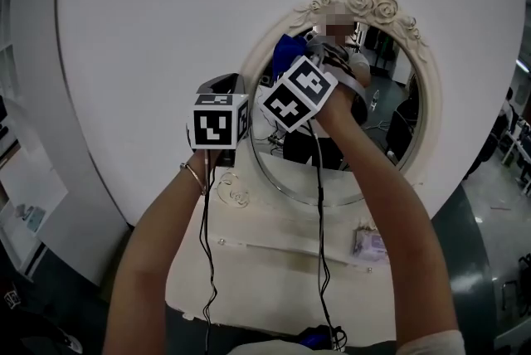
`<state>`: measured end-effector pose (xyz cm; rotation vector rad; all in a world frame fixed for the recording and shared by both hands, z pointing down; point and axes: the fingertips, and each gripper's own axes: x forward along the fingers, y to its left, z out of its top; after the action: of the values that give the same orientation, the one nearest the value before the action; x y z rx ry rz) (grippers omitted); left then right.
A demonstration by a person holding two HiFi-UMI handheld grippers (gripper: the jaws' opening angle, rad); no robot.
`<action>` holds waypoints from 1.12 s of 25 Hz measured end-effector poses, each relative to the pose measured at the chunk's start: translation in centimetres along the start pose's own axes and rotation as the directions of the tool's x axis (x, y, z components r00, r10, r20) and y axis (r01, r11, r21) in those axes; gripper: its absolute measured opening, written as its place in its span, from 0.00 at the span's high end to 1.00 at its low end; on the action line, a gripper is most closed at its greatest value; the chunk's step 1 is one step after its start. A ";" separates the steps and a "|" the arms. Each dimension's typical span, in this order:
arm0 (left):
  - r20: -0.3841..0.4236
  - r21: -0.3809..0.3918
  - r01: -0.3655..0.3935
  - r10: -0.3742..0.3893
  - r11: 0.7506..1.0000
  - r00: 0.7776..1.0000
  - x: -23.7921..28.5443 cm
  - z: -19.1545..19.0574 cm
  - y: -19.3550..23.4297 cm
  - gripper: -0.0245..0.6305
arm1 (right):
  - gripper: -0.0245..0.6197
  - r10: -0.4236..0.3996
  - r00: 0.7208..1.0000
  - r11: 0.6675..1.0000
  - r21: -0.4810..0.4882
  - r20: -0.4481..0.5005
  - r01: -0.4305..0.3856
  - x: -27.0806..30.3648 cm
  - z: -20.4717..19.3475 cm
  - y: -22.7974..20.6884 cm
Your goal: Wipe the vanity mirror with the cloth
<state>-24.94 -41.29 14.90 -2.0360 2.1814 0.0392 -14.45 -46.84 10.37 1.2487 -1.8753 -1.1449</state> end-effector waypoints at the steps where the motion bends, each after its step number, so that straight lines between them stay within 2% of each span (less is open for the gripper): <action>1: -0.008 -0.008 -0.002 0.002 1.000 1.000 0.0 -0.6 0.2 0.95 | 0.86 0.005 1.000 1.000 -0.011 -0.002 -0.005 0.1 0.0 0.5; 5: -0.046 -0.052 -0.019 0.016 0.998 0.999 -0.3 -3.5 1.6 0.96 | 0.86 0.024 1.000 0.997 -0.067 -0.011 -0.025 0.8 -0.1 3.0; 8: -0.085 -0.038 -0.026 0.023 0.999 0.996 -0.7 -6.4 2.2 0.96 | 0.86 0.057 0.998 0.993 -0.105 -0.015 -0.059 1.1 -0.4 5.7; 17: -0.191 -0.069 -0.028 0.014 0.997 0.981 -2.0 -16.4 2.1 0.95 | 0.86 0.194 0.979 0.952 -0.227 -0.061 -0.203 2.0 -4.2 18.2; 28: -0.334 -0.169 -0.041 -0.018 0.985 0.942 -5.2 -28.2 -0.5 0.95 | 0.86 0.358 0.915 0.885 -0.245 -0.185 -0.396 1.6 -12.6 31.0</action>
<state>-26.86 -39.71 43.46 -2.2679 2.4669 -0.1310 -17.10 -46.79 43.82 0.7409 -1.6896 -1.0361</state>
